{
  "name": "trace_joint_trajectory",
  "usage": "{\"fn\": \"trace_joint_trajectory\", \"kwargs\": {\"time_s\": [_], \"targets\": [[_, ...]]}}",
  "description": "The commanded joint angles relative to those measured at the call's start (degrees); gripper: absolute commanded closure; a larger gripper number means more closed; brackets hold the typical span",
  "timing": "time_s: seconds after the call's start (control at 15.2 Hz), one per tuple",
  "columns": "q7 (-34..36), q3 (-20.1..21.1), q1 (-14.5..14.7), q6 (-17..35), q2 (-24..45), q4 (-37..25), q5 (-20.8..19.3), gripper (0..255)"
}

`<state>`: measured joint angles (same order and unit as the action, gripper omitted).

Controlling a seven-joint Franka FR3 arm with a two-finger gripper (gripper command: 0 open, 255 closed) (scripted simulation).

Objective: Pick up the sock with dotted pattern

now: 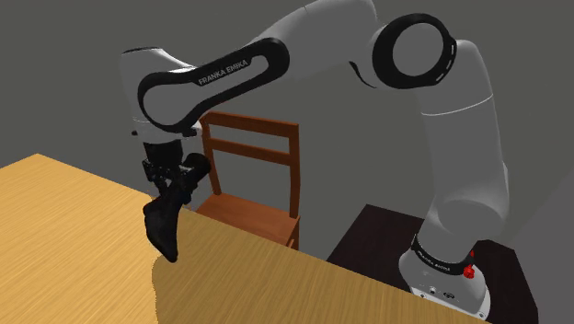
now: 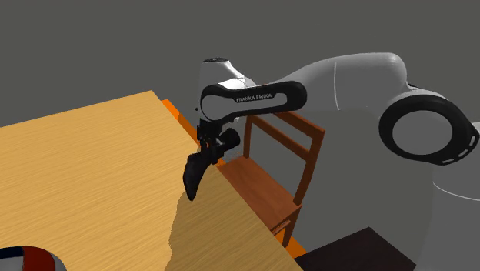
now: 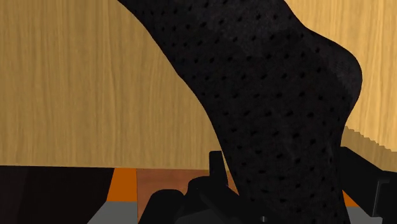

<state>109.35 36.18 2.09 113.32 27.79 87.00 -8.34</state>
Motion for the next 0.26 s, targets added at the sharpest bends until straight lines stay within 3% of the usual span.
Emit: {"fn": "trace_joint_trajectory", "kwargs": {"time_s": [0.0,0.2], "targets": [[-0.04,0.18,-0.04,-1.35,-0.47,-0.97,0.27,255],[-0.05,0.25,-0.01,-2.14,-0.64,-1.63,0.38,255]]}}
